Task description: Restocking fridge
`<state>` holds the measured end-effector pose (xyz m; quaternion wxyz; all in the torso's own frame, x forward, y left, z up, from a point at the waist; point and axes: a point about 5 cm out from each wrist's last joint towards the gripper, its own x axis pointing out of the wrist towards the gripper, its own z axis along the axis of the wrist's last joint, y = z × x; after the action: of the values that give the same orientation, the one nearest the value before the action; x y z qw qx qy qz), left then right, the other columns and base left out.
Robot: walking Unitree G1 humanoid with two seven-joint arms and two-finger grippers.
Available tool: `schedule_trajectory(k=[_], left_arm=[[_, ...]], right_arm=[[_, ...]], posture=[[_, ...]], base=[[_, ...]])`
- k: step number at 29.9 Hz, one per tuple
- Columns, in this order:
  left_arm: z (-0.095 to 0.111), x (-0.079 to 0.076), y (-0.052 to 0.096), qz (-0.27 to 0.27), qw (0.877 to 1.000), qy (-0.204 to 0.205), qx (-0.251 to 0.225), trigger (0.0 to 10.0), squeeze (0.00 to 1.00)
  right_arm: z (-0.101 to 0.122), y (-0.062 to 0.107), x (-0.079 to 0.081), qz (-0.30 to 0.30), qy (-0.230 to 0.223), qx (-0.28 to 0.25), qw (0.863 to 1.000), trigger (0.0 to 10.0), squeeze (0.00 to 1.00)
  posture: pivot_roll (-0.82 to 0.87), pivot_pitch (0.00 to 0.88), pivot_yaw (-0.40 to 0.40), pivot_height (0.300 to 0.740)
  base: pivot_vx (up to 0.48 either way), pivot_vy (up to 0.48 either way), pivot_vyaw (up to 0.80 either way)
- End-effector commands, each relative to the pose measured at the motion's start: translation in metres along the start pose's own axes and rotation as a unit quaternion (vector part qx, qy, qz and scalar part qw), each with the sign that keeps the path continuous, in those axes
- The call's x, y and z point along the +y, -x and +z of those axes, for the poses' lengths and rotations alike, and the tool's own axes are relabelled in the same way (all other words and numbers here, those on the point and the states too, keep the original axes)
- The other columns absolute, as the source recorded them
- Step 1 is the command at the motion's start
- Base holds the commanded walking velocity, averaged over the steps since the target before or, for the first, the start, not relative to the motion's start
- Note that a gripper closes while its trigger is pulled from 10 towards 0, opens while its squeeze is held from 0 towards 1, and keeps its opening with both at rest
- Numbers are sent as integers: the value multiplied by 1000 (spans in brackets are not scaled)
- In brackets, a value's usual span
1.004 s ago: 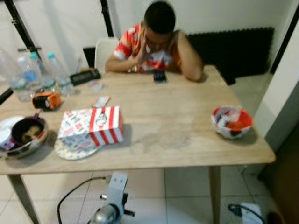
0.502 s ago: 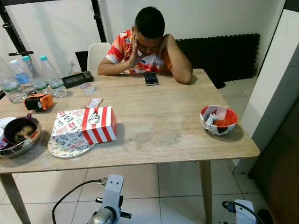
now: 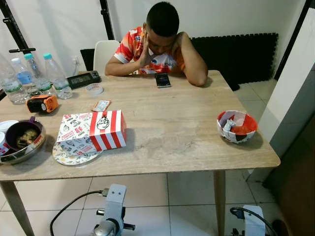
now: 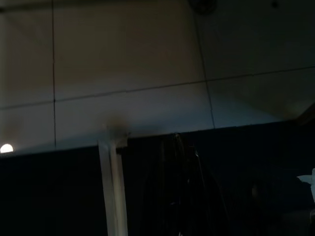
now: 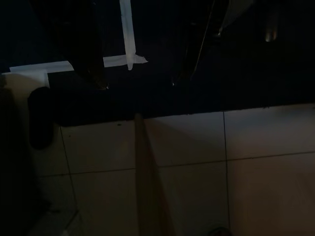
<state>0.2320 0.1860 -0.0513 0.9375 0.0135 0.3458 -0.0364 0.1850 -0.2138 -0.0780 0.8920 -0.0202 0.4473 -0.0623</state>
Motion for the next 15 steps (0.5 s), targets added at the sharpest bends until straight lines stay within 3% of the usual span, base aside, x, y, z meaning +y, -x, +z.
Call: schedule_trajectory(k=[1,15], left_arm=[[-11,7,4,20,999,19,18,10000,0],[1,8,-1,18,999,21,18,10000,0]], right_arm=[[-6,0,4,-1,1,16,1000,10000,0],[-6,0,9,-4,-8,19,1000,10000,0]], posture=[[1,16,30,740],[2,0,64,740]], base=[[0,0,0],[0,0,0]])
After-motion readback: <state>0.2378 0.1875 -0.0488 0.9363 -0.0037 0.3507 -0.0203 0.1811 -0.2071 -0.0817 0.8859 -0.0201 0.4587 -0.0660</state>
